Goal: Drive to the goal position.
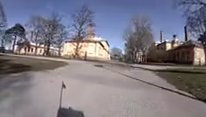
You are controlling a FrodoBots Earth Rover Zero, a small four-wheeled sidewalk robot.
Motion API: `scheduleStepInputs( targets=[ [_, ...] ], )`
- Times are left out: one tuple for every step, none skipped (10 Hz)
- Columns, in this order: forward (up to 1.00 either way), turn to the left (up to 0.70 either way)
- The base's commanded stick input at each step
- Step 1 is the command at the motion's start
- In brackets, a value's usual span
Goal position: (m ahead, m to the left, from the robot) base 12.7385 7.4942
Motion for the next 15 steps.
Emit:
scheduleStepInputs(
  targets=[
    [0.85, 0.0],
    [0.85, 0.0],
    [0.85, 0.0],
    [0.85, 0.0],
    [0.85, 0.0],
    [0.85, 0.0],
    [0.85, 0.0],
    [0.85, 0.0],
    [0.85, 0.0],
    [0.85, 0.0],
    [0.85, 0.0],
    [0.85, 0.0],
    [0.85, 0.0],
    [0.85, 0.0],
    [0.85, 0.0]
  ],
)
